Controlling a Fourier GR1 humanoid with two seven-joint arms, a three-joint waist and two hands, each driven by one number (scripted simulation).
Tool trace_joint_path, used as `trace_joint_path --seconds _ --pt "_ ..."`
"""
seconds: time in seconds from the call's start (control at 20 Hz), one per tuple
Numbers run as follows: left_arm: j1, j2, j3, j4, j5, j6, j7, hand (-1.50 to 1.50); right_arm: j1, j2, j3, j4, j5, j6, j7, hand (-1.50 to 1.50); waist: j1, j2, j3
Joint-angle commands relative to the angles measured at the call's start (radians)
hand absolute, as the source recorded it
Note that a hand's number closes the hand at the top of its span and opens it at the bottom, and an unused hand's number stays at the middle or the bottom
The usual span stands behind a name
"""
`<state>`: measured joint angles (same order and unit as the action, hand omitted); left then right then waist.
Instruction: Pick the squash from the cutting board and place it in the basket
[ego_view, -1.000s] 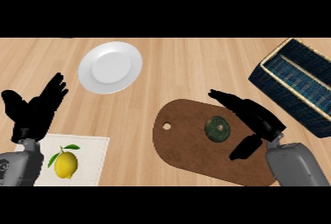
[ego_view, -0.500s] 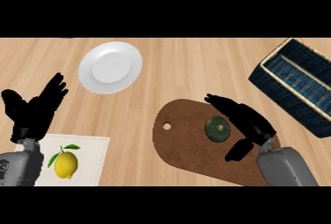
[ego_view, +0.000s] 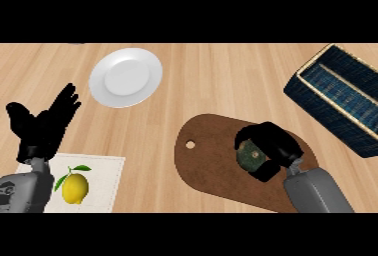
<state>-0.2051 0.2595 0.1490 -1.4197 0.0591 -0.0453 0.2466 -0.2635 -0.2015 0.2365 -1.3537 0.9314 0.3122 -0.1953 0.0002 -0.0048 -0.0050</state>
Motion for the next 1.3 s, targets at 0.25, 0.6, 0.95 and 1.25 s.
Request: trace_joint_path --seconds 0.25,0.6,0.95,1.25 --pt "0.015 -0.005 0.018 0.024 0.006 -0.021 -0.031 0.0 -0.049 0.187 -0.04 0.058 0.085 -0.069 0.283 1.5 0.002 0.006 0.004" --pt "-0.03 -0.018 -0.022 0.029 -0.018 -0.02 -0.016 0.0 -0.204 0.199 -0.065 0.086 -0.024 -0.265 0.88 1.5 0.053 0.015 0.004" --pt "-0.094 -0.018 -0.029 0.078 -0.031 -0.019 -0.014 0.0 -0.443 0.201 0.076 0.154 -0.221 -0.616 1.143 1.5 0.073 0.019 0.006" --pt "-0.055 -0.051 -0.042 0.065 -0.034 -0.005 -0.025 0.0 -0.62 0.201 0.204 0.102 -0.093 -0.907 1.224 1.5 0.061 0.006 0.004"
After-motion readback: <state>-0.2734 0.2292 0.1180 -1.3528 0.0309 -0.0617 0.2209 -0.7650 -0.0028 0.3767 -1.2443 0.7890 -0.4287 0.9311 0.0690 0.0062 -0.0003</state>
